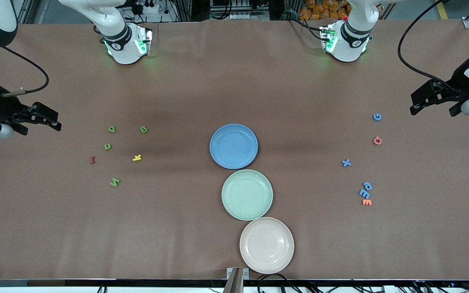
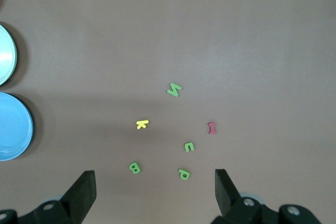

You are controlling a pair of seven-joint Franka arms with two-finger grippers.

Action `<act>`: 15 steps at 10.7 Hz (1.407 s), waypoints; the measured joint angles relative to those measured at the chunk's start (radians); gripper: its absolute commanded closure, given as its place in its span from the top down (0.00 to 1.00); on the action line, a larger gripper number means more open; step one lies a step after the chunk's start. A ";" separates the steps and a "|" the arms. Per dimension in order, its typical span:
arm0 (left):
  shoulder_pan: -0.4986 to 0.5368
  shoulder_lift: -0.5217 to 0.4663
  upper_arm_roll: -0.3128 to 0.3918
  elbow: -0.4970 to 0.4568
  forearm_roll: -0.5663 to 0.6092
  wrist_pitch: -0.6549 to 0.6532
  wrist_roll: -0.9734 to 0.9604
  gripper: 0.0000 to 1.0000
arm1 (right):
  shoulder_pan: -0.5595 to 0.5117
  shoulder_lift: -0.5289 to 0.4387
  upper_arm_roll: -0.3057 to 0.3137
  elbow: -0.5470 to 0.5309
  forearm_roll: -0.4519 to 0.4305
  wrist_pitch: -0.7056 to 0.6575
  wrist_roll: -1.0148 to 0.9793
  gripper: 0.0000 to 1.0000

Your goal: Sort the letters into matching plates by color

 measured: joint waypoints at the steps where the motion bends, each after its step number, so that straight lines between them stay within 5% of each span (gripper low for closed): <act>1: 0.000 0.000 0.000 0.000 0.000 0.000 0.000 1.00 | 0.000 0.000 0.000 0.000 0.000 0.001 0.000 1.00; 9: 0.004 0.046 0.003 -0.001 0.000 0.004 0.027 1.00 | 0.000 -0.009 -0.001 0.001 -0.038 0.013 0.000 1.00; 15: 0.015 0.178 0.003 -0.033 0.000 0.007 0.026 1.00 | -0.001 -0.040 -0.017 0.007 -0.052 -0.030 -0.001 1.00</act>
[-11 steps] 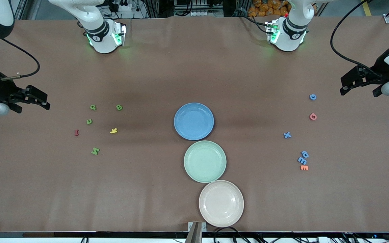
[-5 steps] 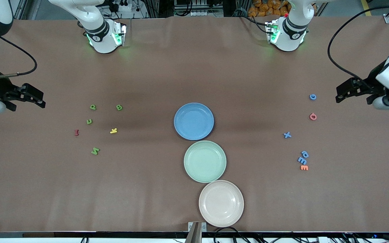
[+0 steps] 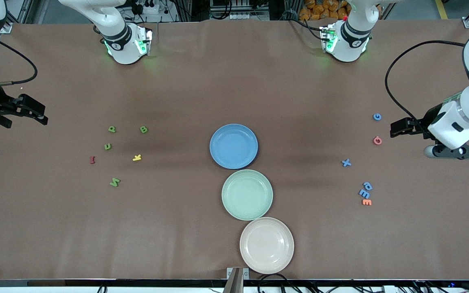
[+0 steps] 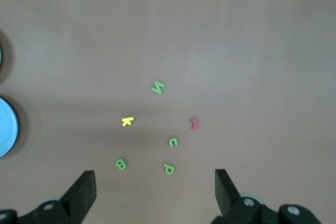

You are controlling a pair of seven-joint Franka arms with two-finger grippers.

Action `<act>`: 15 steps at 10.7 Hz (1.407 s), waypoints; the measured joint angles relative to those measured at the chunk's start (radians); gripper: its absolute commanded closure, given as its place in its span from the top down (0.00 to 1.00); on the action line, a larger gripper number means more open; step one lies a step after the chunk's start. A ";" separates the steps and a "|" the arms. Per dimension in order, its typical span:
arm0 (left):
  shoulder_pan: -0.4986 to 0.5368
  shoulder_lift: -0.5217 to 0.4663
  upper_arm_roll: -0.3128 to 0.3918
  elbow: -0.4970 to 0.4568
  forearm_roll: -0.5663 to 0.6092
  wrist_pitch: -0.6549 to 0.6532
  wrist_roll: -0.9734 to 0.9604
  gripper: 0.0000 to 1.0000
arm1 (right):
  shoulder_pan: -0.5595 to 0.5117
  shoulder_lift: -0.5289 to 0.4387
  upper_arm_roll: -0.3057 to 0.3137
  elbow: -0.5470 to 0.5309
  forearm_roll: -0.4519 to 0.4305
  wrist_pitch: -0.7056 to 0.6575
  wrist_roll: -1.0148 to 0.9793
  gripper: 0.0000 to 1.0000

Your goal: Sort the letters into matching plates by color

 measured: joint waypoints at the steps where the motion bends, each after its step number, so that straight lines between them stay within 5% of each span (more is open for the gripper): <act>1: 0.000 0.013 0.000 -0.003 0.000 0.022 0.000 1.00 | 0.000 -0.003 0.000 0.000 0.000 -0.004 0.000 1.00; 8: 0.015 0.103 0.000 -0.170 0.016 0.345 0.000 1.00 | 0.002 -0.010 0.009 -0.094 0.000 0.023 -0.002 1.00; 12: 0.039 0.189 0.001 -0.173 0.062 0.453 0.000 1.00 | 0.004 0.009 0.009 -0.348 -0.001 0.337 -0.013 1.00; 15: 0.049 0.256 0.005 -0.174 0.119 0.538 -0.003 1.00 | 0.024 0.093 0.011 -0.404 0.000 0.489 -0.022 1.00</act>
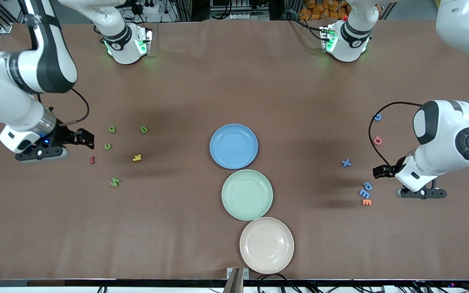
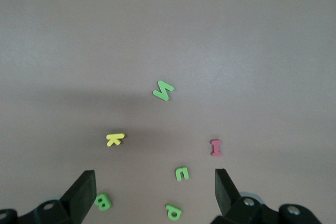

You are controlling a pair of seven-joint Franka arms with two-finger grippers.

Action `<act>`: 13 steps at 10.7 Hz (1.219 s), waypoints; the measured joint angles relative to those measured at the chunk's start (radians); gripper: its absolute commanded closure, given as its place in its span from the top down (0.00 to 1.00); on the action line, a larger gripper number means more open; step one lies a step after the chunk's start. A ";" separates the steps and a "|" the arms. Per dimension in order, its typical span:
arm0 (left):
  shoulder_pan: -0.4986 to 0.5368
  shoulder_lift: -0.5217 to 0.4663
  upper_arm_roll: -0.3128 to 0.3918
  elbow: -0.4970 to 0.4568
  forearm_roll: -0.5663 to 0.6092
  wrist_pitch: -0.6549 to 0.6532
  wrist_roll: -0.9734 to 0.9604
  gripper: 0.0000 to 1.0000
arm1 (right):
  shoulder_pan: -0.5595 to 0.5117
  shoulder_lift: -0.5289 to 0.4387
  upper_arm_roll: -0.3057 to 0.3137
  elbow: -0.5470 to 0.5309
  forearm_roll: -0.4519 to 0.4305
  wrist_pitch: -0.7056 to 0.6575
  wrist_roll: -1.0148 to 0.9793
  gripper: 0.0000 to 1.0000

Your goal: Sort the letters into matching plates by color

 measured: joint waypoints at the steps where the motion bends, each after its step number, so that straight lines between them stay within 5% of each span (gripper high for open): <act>1: 0.009 0.022 0.001 0.000 0.011 0.036 0.000 1.00 | 0.000 0.040 0.000 -0.004 0.001 0.050 0.001 1.00; 6: 0.017 0.148 0.026 -0.001 0.039 0.205 0.000 1.00 | -0.002 0.223 -0.002 -0.043 0.004 0.362 0.213 0.95; 13: 0.020 0.269 0.076 0.010 0.126 0.328 -0.001 1.00 | 0.027 0.406 -0.002 0.061 0.004 0.391 0.475 0.77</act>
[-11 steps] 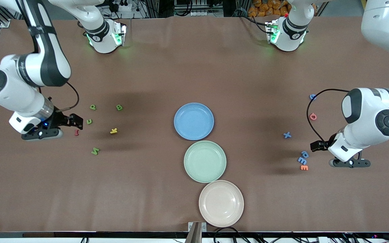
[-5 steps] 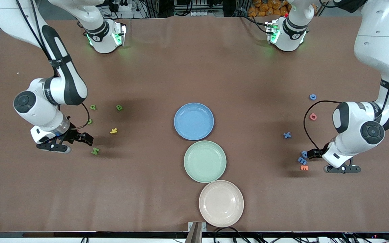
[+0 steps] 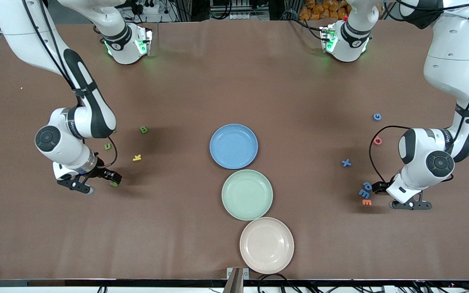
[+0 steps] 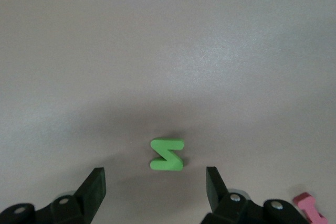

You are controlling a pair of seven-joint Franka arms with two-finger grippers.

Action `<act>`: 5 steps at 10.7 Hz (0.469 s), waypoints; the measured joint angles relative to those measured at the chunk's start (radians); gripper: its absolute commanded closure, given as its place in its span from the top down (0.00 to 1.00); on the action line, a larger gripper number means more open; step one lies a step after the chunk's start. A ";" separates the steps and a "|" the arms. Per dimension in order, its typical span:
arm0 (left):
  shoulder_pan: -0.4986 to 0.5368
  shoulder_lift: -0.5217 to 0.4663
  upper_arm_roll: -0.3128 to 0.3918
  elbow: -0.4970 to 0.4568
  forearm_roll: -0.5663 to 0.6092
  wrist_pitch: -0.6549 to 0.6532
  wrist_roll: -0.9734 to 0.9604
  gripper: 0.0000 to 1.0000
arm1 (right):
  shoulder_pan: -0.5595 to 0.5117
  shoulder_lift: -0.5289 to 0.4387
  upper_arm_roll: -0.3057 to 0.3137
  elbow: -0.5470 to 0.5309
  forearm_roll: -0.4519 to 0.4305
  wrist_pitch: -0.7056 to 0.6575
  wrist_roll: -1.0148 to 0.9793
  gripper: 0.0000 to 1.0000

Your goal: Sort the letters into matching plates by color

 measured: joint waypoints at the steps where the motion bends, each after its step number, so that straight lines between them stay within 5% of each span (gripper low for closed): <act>1: -0.002 0.004 0.000 0.002 0.000 0.001 0.000 1.00 | 0.000 0.018 -0.001 0.017 0.000 -0.001 0.003 0.74; 5: -0.020 0.020 -0.005 0.003 0.000 0.014 -0.027 1.00 | -0.004 0.074 -0.004 0.091 0.000 -0.087 0.009 0.73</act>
